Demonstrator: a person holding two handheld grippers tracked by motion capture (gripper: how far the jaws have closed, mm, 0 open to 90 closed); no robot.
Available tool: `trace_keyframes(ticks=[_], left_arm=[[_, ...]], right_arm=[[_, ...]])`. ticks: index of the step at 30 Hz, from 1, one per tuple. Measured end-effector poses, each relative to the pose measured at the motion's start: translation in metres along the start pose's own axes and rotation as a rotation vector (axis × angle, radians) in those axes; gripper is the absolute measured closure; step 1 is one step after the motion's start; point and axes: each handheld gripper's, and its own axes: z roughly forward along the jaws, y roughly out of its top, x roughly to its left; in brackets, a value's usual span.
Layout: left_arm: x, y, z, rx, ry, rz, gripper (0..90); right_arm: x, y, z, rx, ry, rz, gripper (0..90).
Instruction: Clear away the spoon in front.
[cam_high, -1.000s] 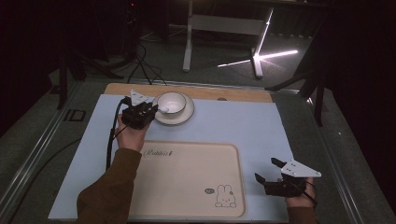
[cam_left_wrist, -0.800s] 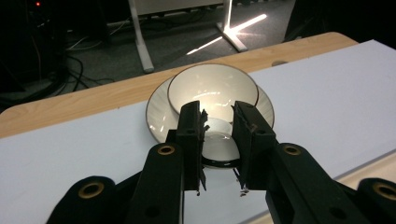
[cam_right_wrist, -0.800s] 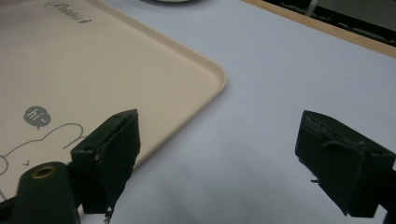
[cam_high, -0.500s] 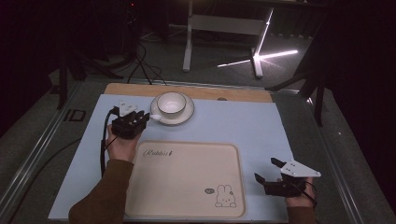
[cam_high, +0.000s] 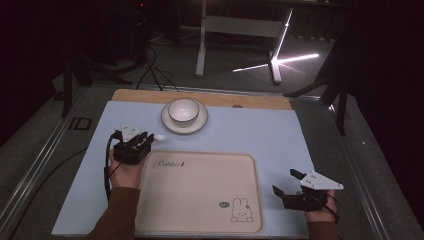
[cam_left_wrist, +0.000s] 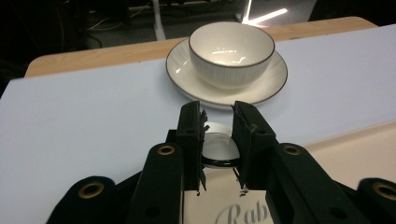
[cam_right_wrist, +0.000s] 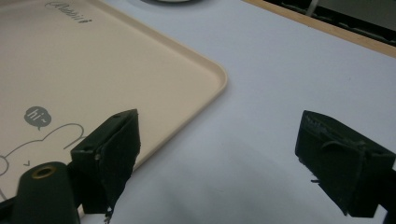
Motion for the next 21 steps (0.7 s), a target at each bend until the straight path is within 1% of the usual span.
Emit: trace_keyframes(ticks=[1, 5, 9, 12, 17, 19, 20, 21], left_arm=[[-0.001, -0.003, -0.002, -0.005, 0.003, -0.008, 73.7], [-0.006, -0.014, -0.008, -0.014, 0.019, -0.021, 73.7], [-0.012, -0.024, -0.014, -0.021, 0.037, -0.014, 73.7], [-0.016, -0.034, -0.018, -0.016, 0.048, -0.007, 73.7], [-0.016, -0.05, -0.02, -0.009, 0.053, -0.024, 73.6], [-0.016, -0.053, -0.02, -0.006, 0.057, -0.025, 73.6], [-0.017, -0.059, -0.019, 0.0, 0.063, -0.024, 73.6], [-0.018, -0.061, -0.02, 0.0, 0.064, -0.028, 73.6]], right_arm=[[0.0, 0.0, 0.0, 0.0, 0.001, 0.002, 13.8], [0.0, 0.0, 0.0, 0.0, 0.002, -0.002, 13.8], [0.0, 0.0, 0.0, 0.0, 0.001, -0.002, 13.8], [0.0, 0.0, 0.0, -0.002, 0.001, -0.001, 13.8], [0.0, 0.0, 0.001, 0.0, 0.004, -0.005, 13.8], [0.0, 0.0, 0.001, 0.001, 0.004, -0.005, 13.8], [0.001, 0.0, 0.001, 0.001, 0.003, -0.005, 13.8], [0.0, 0.0, 0.001, 0.0, 0.003, -0.004, 13.9]])
